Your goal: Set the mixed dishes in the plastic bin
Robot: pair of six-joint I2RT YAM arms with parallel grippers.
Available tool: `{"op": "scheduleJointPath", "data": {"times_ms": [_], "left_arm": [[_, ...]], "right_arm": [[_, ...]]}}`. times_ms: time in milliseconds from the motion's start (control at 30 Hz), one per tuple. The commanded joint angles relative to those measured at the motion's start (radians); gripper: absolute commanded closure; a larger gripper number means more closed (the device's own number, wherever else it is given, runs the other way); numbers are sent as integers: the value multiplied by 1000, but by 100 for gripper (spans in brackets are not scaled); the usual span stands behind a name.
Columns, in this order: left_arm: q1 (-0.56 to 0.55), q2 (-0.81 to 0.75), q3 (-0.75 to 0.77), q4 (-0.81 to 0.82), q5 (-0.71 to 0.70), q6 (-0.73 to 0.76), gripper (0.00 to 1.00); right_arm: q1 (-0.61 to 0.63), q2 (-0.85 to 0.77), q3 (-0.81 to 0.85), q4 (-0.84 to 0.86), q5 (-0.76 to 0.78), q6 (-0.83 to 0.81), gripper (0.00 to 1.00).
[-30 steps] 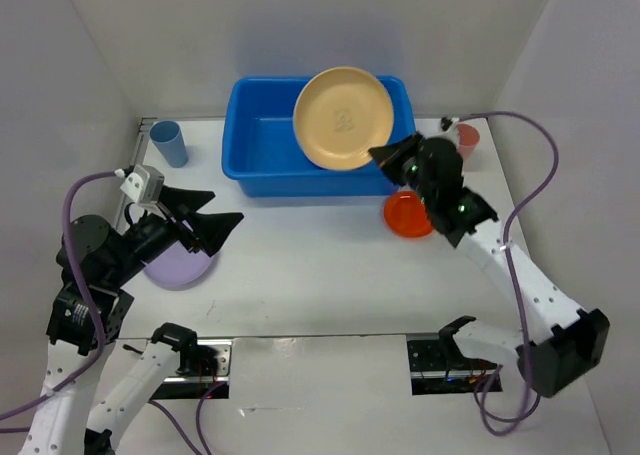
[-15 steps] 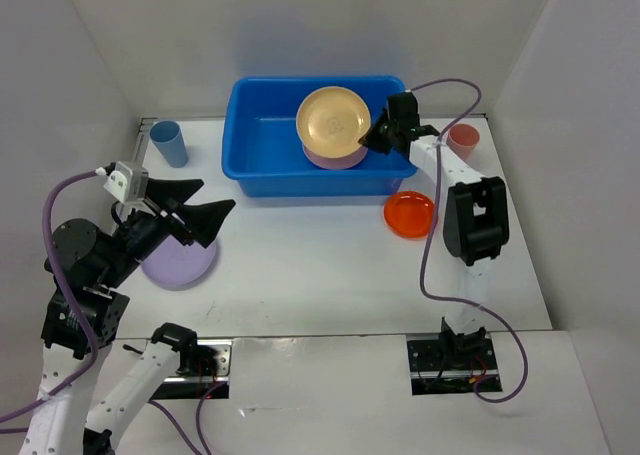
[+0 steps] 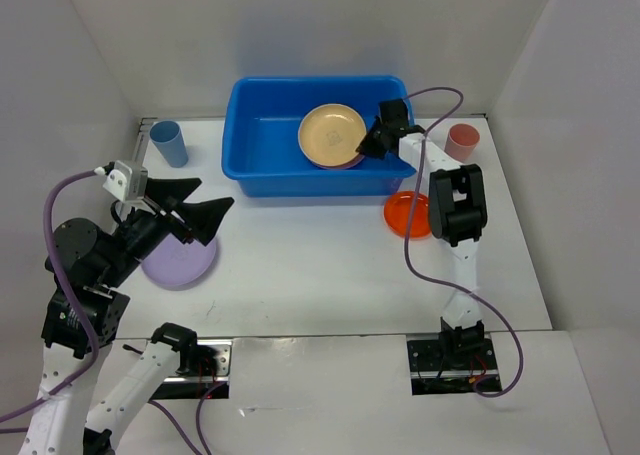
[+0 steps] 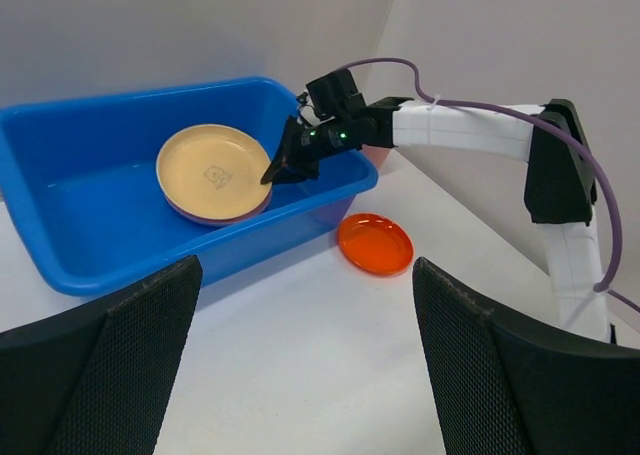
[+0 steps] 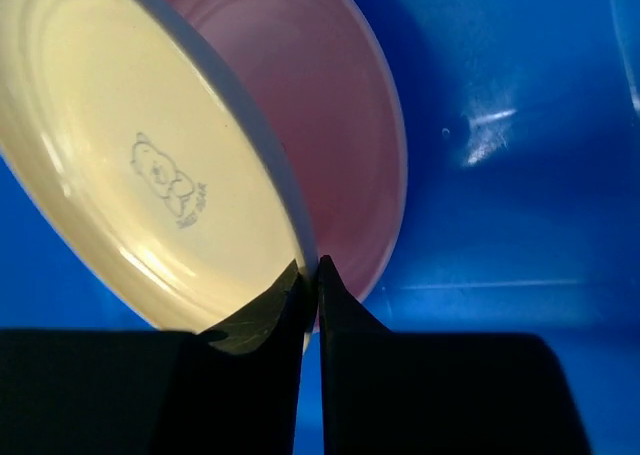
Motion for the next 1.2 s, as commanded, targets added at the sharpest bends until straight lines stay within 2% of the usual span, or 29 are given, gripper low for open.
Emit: {"op": "scheduleJointPath", "data": {"times_ms": [0,67,200,300,433,567,633,767,800,933,1033,1167], "left_arm": [[-3,-4,14,12,-20,47,8],[-3,-4,26,-5,-44,59,8],[-3,-4,35,-15,-73,82,8],[-3,5,47,-47,-96,82,7],[-3,27,58,-111,-148,91,7],[-3,73,16,-124,-202,46,7],[-3,129,-47,-124,-283,3,7],[38,234,-97,-101,-329,-111,7],[61,272,-97,-101,-298,-120,7],[173,353,-59,-88,-141,-120,8],[235,343,4,-88,-132,-120,8],[272,330,104,-148,-209,-104,8]], "right_arm": [[-7,5,75,1,12,-9,87],[-7,16,86,-8,12,-9,79],[-7,16,97,-8,12,-9,48],[-7,-33,97,2,-20,-9,35],[12,-143,97,2,-33,-41,25],[48,-298,106,-33,-24,-79,21],[58,-402,97,-48,-14,-79,20],[58,-600,-7,-77,38,-115,18],[49,-640,-30,-77,38,-125,18],[62,-798,-183,-77,-130,-141,18],[174,-875,-341,-35,-149,-141,18],[318,-921,-533,68,-149,-57,20]]}}
